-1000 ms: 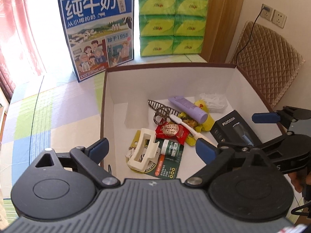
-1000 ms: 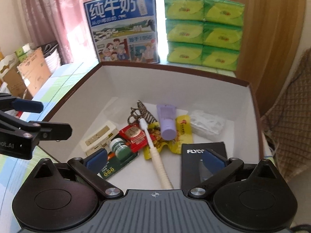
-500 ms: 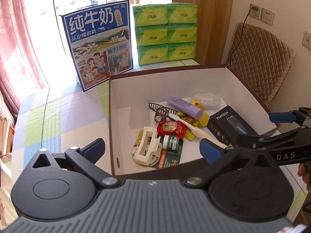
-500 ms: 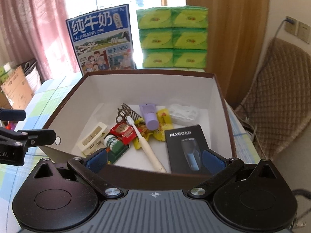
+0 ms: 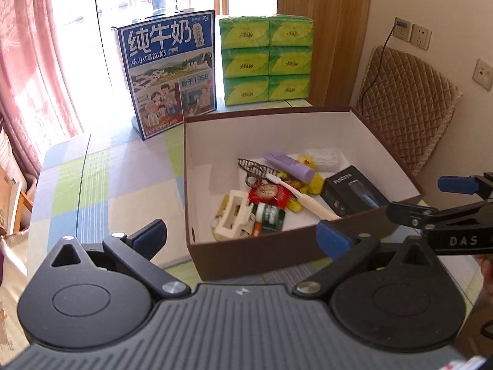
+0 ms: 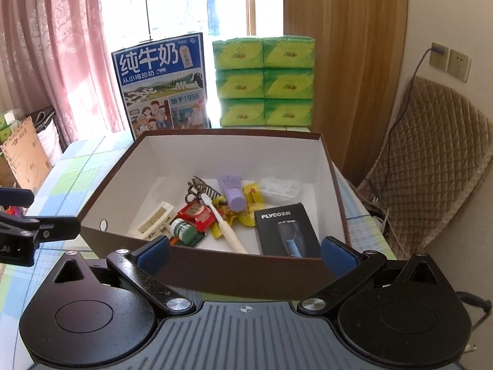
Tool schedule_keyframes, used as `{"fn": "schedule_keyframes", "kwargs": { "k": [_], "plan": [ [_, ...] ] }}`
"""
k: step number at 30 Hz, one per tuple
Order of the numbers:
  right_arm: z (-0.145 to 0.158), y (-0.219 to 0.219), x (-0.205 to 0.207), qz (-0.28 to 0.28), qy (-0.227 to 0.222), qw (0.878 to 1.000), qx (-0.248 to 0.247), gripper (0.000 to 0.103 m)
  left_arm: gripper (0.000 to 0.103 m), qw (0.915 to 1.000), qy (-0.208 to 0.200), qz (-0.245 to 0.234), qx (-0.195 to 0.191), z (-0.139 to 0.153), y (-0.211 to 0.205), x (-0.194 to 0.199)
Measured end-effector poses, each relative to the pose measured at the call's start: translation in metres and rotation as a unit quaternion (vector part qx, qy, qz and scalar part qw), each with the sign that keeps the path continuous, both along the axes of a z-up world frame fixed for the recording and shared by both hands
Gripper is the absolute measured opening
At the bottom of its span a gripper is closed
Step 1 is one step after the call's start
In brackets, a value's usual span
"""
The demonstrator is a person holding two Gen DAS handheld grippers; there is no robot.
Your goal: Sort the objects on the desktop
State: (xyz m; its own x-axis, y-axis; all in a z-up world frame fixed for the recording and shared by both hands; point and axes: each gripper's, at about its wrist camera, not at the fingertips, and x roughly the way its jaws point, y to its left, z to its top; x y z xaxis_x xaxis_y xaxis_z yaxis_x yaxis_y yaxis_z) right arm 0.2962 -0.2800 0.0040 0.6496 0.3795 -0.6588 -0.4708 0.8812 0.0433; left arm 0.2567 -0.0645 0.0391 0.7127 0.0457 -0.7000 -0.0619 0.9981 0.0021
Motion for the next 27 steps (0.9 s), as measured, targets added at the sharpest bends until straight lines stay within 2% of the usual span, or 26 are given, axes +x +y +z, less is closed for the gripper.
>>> {"fn": "schedule_keyframes", "kwargs": {
  "k": [17, 27],
  "plan": [
    [0.001, -0.02, -0.032, 0.023, 0.021, 0.999, -0.005, 0.101, 0.102, 0.9984, 0.026, 0.05, -0.009, 0.006, -0.02, -0.045],
    [0.0, -0.032, -0.045, 0.037, 0.028, 0.999, -0.006, 0.101, 0.102, 0.9979, 0.033, 0.056, -0.004, 0.003, -0.031, -0.062]
  ]
}}
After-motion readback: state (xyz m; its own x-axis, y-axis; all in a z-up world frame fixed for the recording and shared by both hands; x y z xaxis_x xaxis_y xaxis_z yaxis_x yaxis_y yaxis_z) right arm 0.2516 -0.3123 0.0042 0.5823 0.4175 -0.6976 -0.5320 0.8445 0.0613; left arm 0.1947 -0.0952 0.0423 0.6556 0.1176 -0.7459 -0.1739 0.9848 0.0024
